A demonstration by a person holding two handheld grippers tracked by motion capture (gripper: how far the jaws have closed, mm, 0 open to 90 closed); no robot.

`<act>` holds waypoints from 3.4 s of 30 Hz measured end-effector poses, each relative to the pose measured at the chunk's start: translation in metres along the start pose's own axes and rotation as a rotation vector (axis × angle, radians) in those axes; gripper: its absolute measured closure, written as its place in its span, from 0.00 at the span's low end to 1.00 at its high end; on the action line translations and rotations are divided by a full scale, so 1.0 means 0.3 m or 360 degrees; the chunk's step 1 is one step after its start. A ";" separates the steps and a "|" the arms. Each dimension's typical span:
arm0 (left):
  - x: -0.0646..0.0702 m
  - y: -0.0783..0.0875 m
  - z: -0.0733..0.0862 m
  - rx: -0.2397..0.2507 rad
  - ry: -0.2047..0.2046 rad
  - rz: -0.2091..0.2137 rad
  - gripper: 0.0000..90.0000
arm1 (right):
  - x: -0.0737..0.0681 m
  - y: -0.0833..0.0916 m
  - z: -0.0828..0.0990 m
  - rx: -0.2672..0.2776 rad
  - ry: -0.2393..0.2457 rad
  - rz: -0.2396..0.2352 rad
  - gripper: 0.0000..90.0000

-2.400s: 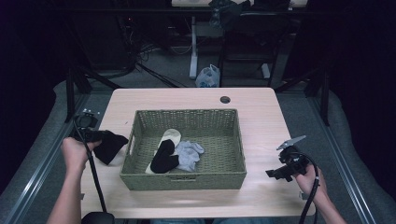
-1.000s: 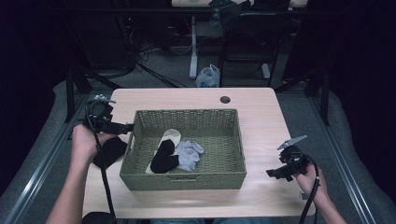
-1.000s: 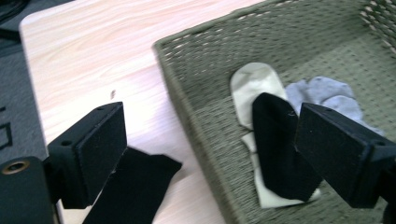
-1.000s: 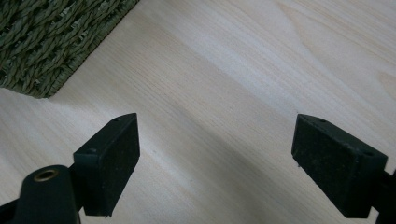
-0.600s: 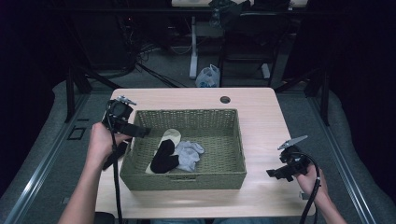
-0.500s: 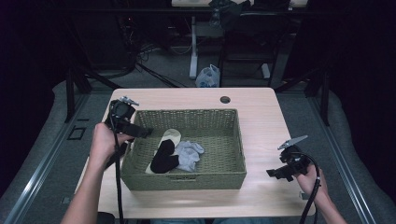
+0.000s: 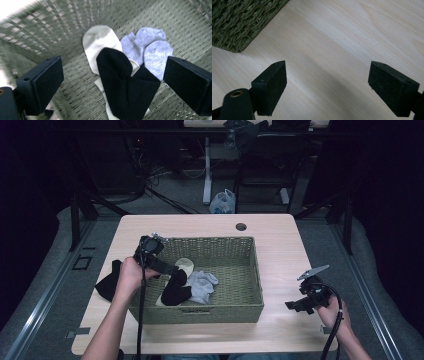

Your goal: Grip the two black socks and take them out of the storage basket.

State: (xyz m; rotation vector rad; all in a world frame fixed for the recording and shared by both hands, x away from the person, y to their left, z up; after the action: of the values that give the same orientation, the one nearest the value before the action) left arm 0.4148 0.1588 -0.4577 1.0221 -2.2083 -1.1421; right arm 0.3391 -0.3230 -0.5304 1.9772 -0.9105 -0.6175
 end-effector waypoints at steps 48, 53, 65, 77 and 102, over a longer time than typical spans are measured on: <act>0.027 0.053 0.001 -0.0045 -0.0118 0.0117 0.91 | 0.012 0.009 0.014 0.0034 -0.0053 0.0017 0.16; 0.038 0.089 -0.023 -0.0020 -0.0155 0.0096 0.91 | 0.011 0.013 0.015 0.0036 -0.0055 0.0008 0.16; 0.031 0.210 -0.117 0.0053 -0.0204 0.0011 0.91 | 0.007 0.012 0.012 0.0027 -0.0039 -0.0002 0.16; -0.006 0.296 -0.190 0.0101 -0.0197 -0.0040 0.91 | 0.007 0.011 0.012 0.0027 -0.0034 0.0001 0.16; -0.154 0.537 -0.105 0.0256 -0.0016 -0.0302 0.91 | 0.003 0.009 0.011 0.0016 -0.0032 0.0019 0.16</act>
State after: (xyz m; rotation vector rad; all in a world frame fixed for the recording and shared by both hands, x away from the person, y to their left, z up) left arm 0.3990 0.2408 -0.3091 1.3197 -2.2799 -1.0623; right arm 0.3365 -0.3264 -0.5298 1.9764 -0.9385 -0.6286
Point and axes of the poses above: each handheld gripper's, and its own axes: y roughly backward along the jaws, z roughly out of its underside, x roughly to its right, the point moved 1 cm from there along -y, roughly forward along the jaws, and after that the axes turned 4 degrees about x, right-handed, at the moved point
